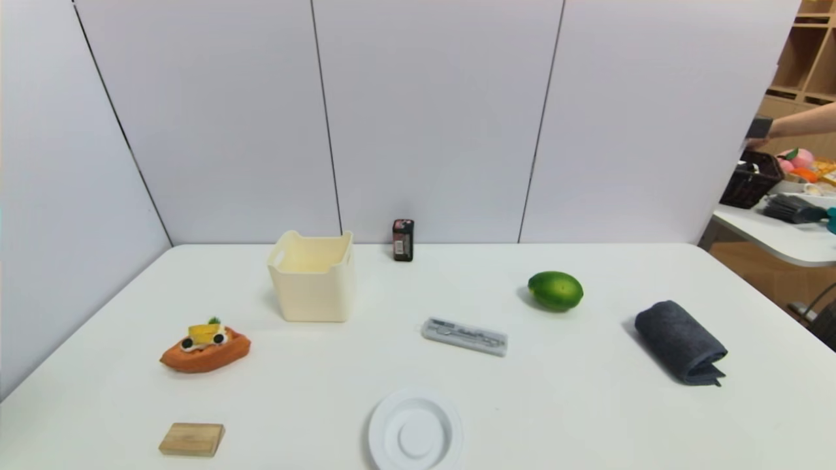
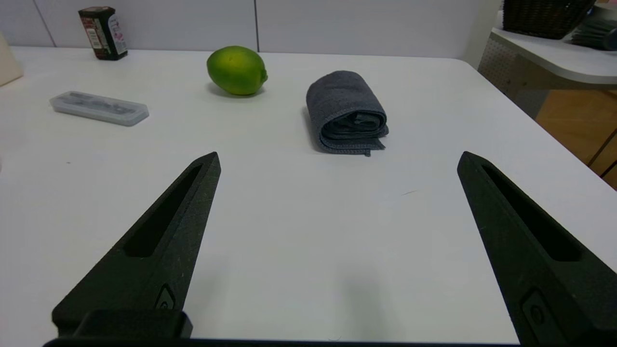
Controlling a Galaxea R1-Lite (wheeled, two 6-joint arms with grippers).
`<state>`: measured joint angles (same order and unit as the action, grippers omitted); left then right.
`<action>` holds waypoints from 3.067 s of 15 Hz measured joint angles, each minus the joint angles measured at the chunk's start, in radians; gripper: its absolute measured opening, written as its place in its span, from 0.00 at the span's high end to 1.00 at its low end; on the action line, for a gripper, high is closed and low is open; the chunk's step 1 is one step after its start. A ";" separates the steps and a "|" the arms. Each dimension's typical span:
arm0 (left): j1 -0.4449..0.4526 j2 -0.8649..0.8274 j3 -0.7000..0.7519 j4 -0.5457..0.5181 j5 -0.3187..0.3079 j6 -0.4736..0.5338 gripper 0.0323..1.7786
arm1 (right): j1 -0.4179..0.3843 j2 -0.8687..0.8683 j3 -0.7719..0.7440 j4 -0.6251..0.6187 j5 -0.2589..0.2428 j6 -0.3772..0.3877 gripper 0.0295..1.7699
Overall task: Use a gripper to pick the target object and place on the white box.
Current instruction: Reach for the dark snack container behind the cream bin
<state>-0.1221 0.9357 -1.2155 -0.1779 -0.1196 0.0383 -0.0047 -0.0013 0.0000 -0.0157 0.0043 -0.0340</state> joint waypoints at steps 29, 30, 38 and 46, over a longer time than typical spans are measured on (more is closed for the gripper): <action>-0.438 1.256 -0.763 0.451 0.302 0.020 0.99 | 0.000 0.000 0.000 0.000 0.000 0.000 0.04; -0.437 1.259 -0.763 0.450 0.290 0.005 0.99 | 0.000 0.000 0.000 0.000 0.000 0.000 0.04; -0.436 1.323 -0.763 0.412 0.215 -0.049 0.47 | 0.000 0.000 0.000 0.000 0.000 0.000 0.04; -0.436 1.377 -0.763 0.338 0.257 -0.053 0.19 | 0.000 0.000 0.000 0.000 0.000 0.000 0.04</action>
<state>-0.5585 2.3130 -1.9787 0.1602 0.1379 -0.0147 -0.0047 -0.0013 0.0000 -0.0153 0.0038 -0.0336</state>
